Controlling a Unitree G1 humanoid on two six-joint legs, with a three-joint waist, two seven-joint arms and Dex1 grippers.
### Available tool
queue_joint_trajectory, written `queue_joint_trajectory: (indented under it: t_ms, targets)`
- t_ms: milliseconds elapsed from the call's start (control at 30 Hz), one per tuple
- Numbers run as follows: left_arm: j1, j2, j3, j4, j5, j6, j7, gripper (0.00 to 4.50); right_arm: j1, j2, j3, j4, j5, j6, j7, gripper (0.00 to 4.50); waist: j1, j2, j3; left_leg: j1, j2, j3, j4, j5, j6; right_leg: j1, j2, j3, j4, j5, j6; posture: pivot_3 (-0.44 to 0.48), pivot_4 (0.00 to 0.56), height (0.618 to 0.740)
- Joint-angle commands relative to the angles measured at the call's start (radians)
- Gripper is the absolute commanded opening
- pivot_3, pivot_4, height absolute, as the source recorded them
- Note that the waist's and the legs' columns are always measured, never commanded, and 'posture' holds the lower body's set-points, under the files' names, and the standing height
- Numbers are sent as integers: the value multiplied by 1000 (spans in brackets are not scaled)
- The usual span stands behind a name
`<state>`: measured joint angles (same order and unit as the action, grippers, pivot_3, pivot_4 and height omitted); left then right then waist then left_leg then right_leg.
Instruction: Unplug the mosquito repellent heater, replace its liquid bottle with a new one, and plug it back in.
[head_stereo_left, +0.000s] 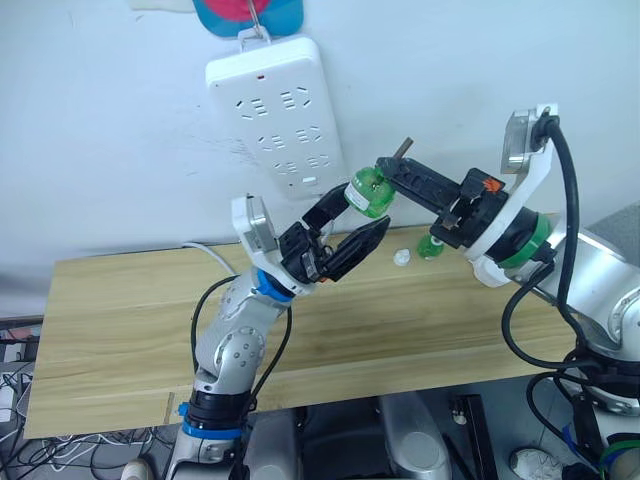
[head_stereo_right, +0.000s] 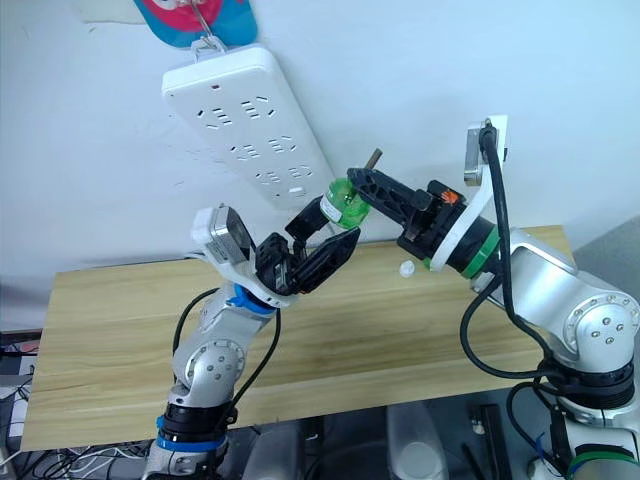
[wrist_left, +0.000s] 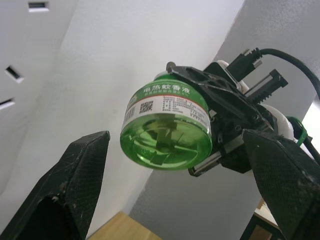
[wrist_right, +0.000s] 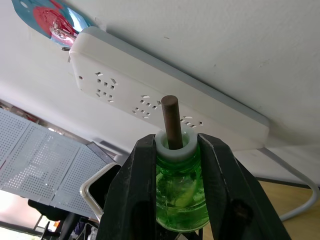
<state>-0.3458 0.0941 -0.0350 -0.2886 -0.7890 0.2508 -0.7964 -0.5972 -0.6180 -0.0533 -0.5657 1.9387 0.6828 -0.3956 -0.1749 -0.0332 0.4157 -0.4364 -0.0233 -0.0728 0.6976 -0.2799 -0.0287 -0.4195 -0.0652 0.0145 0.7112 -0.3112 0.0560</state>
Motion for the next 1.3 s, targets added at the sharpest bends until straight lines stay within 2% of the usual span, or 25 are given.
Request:
queue_joint_trajectory:
  t_ms: [33,433,500,1067,1167,1300]
  targets:
    - [-16,-29,-8,-3,9,-33,1,4481,-6,-1,0,-52,33,-27,-13,846,0,0,0,0,0,0,0,0,0,0,0,0,0,0,0,-364,413,740]
    - [-34,-82,-10,24,30,-67,20,4481,-20,21,13,-55,34,-61,-59,846,-1,0,0,0,0,0,0,0,0,0,0,0,0,0,0,-371,406,740]
    - [-35,-89,-10,27,35,-73,23,4091,-25,28,13,-51,34,-66,-69,846,-2,0,0,0,0,0,0,0,0,0,0,0,0,0,0,-370,404,740]
    - [-51,-141,-12,50,54,-106,34,4091,-34,47,3,-50,34,-69,-93,846,-6,0,0,0,0,0,0,0,0,0,0,0,-1,0,0,-376,396,740]
    - [-53,-142,-8,50,47,-104,37,3558,-34,46,3,-49,34,-68,-93,846,-9,0,0,0,0,0,0,0,0,0,0,0,-1,0,0,-374,396,740]
    - [-55,-142,-5,51,43,-99,37,2363,-34,46,4,-46,34,-67,-94,846,-15,0,0,-1,0,0,0,0,0,0,0,0,-1,0,0,-373,398,740]
